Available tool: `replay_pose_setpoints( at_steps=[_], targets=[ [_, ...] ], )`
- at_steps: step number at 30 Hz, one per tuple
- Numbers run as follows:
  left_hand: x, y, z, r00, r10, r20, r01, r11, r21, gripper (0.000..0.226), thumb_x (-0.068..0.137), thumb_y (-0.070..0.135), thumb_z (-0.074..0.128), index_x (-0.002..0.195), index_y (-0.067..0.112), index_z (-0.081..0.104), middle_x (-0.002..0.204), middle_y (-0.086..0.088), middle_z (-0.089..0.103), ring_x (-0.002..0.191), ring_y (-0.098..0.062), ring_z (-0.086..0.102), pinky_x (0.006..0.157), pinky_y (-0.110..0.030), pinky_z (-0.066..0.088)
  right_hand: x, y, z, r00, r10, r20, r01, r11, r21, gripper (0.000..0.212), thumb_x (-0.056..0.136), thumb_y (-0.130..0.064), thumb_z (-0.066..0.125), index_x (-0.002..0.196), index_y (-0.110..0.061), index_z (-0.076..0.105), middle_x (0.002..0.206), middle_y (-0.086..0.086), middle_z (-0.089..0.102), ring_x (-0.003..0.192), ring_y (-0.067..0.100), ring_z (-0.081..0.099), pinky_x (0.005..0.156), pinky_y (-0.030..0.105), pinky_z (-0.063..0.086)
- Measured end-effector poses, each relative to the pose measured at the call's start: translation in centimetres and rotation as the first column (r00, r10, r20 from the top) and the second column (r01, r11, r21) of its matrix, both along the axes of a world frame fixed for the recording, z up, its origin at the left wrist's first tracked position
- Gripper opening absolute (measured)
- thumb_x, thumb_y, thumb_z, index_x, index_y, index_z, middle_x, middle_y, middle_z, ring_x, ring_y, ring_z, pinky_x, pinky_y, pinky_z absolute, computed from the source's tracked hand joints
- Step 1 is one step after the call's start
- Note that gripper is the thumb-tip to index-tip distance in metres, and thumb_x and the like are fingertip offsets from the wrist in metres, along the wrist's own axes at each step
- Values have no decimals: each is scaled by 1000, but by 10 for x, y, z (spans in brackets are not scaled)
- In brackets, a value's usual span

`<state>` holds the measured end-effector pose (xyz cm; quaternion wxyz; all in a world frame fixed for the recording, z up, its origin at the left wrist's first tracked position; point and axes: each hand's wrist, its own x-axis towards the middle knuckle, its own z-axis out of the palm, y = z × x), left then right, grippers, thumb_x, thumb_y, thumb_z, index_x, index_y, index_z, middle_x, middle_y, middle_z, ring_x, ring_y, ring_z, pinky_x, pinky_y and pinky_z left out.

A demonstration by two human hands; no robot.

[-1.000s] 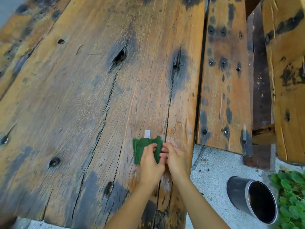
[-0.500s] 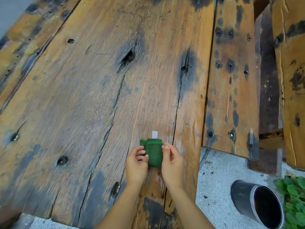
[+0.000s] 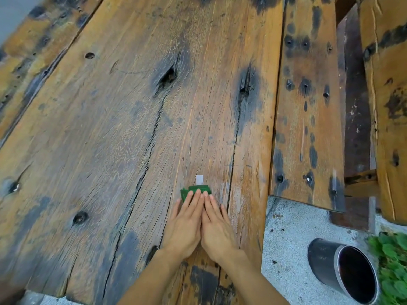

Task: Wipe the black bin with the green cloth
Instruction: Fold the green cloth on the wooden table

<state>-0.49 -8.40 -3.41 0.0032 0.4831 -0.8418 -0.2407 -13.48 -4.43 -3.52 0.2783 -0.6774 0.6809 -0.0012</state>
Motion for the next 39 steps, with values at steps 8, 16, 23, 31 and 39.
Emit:
replay_pose_setpoints(
  at_steps=[8, 16, 23, 31, 39],
  targets=[
    [18, -7, -13, 998, 37, -41, -31, 990, 136, 57, 111, 40, 26, 163, 24, 6, 172, 6, -8, 159, -13, -3, 130, -37, 10, -7, -9, 1, 903, -235, 360, 270, 962, -50, 55, 109, -21, 40, 162, -24, 25, 170, -4, 19, 157, 13, 16, 127, 29, 12],
    [14, 0, 2, 788, 539, -297, -401, 816, 417, 48, 99, -1, 57, 144, 16, 61, 156, -5, 49, 144, -21, 44, 120, -32, 32, 12, -31, 19, 262, -843, 470, 663, 512, 546, 49, 89, -26, 80, 130, -23, 55, 101, 4, 72, 95, 19, 72, 88, 36, 61],
    [25, -3, 20, 455, 854, -252, -369, 439, 820, 29, 96, 3, 68, 115, 25, 73, 124, -9, 72, 116, -28, 68, 104, -54, 54, 28, -19, 39, -82, -872, 482, 586, 349, 731, 21, 97, -15, 69, 116, -9, 73, 108, 10, 78, 103, 27, 74, 97, 49, 58],
    [-16, 3, 71, 608, 776, -165, 51, 169, 984, 53, 83, 24, 87, 130, 11, 66, 121, -14, 77, 113, -30, 74, 94, -46, 61, -13, 50, 94, -563, -532, 633, 565, 311, 764, 28, 97, 1, 58, 123, -3, 67, 120, 18, 75, 111, 29, 73, 93, 43, 58],
    [-109, 74, 129, 751, 563, -346, 206, 298, 932, 52, 74, -14, 82, 122, -2, 65, 107, -19, 79, 95, -33, 76, 81, -43, 64, -70, 179, 147, -568, -412, 713, 726, 159, 670, 48, 78, -27, 85, 122, -12, 72, 121, 14, 76, 110, 27, 74, 94, 43, 58]
  ],
)
